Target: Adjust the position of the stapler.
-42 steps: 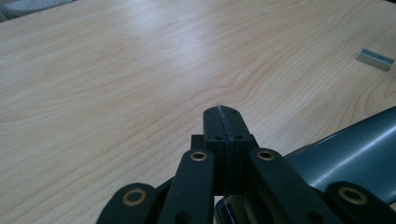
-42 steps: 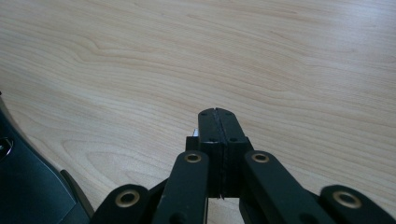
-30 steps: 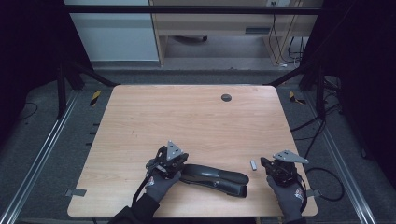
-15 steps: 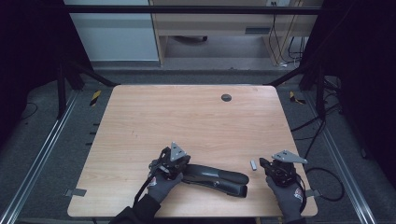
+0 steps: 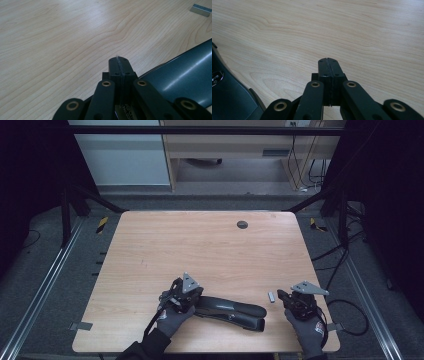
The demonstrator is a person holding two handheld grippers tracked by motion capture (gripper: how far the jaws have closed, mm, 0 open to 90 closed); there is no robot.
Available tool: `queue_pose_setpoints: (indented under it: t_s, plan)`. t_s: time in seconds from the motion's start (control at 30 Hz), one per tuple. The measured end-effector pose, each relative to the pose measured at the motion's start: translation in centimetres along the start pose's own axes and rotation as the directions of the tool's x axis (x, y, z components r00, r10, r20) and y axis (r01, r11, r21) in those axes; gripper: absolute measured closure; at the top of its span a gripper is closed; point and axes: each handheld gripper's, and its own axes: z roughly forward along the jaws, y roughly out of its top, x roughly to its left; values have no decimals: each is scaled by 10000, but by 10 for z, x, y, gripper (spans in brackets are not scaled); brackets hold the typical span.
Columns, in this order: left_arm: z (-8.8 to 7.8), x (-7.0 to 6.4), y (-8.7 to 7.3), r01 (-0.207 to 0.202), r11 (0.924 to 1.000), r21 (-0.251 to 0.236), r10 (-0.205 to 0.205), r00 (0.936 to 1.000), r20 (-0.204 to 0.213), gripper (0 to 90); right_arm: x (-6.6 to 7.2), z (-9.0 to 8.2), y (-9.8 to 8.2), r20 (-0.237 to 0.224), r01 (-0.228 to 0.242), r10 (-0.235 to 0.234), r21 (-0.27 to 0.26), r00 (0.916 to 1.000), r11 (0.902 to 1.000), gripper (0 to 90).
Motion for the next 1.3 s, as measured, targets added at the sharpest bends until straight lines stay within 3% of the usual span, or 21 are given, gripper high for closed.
queue_pose_setpoints:
  t_s: [0.27,0.7,0.9,1.03,1.2,1.3]
  plan:
    - [-3,-3,-1,-160,9998,145,162,9998,-74,900,1,-1,0,-84,-70,70,2,9999,10000,900]
    - [-5,-6,-2,-297,9994,198,301,9994,-168,900,10,-4,-7,-890,-123,148,289,9959,9995,900]
    - [-5,-6,-3,-282,9994,195,285,9994,-180,900,13,-6,-10,-993,-98,122,249,9950,9996,900]
    - [-11,-1,-2,-29,10000,-90,25,9988,-482,898,18,-9,-15,-1309,-172,225,414,9911,9990,900]
    - [-28,11,-2,376,9972,-651,-429,9958,-812,892,24,-9,-19,-1718,78,-1,440,9851,9990,900]
    - [-50,23,-9,603,9930,-1019,-723,9903,-1184,888,31,-11,-23,-2026,82,27,530,9793,9986,900]
